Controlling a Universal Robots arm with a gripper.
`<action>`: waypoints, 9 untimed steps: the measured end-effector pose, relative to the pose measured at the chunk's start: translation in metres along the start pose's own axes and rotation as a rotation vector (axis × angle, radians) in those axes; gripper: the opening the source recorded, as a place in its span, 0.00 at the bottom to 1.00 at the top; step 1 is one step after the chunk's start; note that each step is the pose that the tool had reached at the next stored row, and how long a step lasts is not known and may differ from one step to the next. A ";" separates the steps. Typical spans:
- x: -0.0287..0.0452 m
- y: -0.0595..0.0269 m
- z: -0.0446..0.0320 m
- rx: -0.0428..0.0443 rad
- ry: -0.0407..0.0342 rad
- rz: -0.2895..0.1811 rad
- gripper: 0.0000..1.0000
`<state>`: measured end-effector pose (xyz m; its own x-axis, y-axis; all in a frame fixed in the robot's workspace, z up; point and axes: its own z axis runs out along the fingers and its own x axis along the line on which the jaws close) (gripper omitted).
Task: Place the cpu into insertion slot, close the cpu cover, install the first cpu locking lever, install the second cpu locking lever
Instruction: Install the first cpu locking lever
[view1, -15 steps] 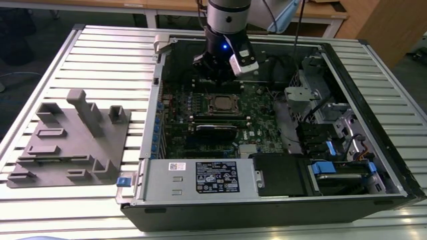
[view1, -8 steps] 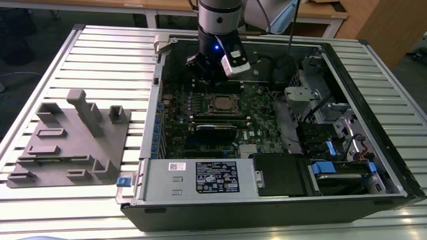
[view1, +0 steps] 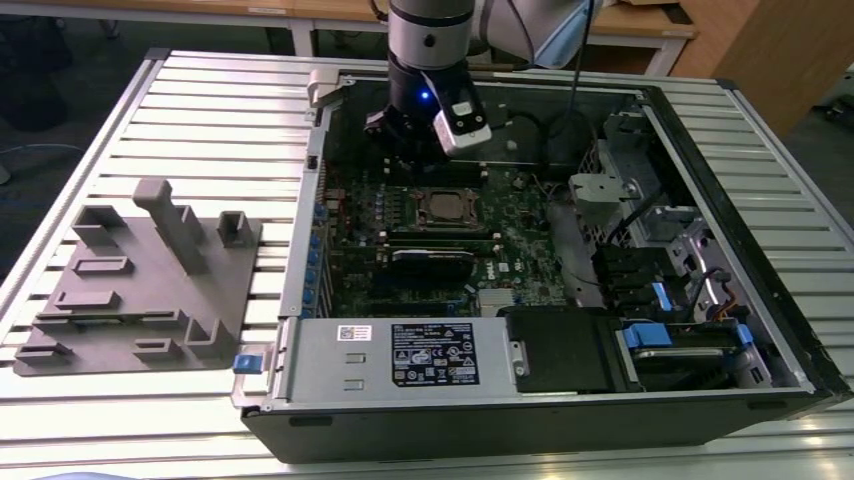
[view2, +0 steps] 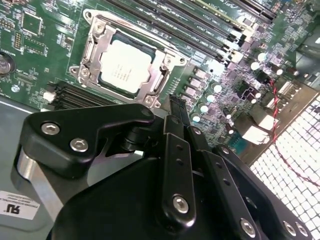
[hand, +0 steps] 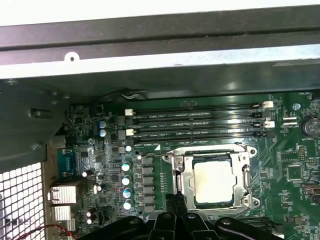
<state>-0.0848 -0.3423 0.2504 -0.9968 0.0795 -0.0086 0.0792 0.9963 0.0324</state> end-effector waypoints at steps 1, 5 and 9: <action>0.0004 0.0000 0.0000 0.0000 -0.0001 0.000 0.11; 0.0006 0.0000 -0.0017 0.0001 -0.0002 0.000 0.11; 0.0005 0.0002 -0.0067 -0.0001 -0.0003 0.000 0.11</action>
<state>-0.0853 -0.3423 0.2570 -0.9968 0.0795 -0.0089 0.0792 0.9963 0.0325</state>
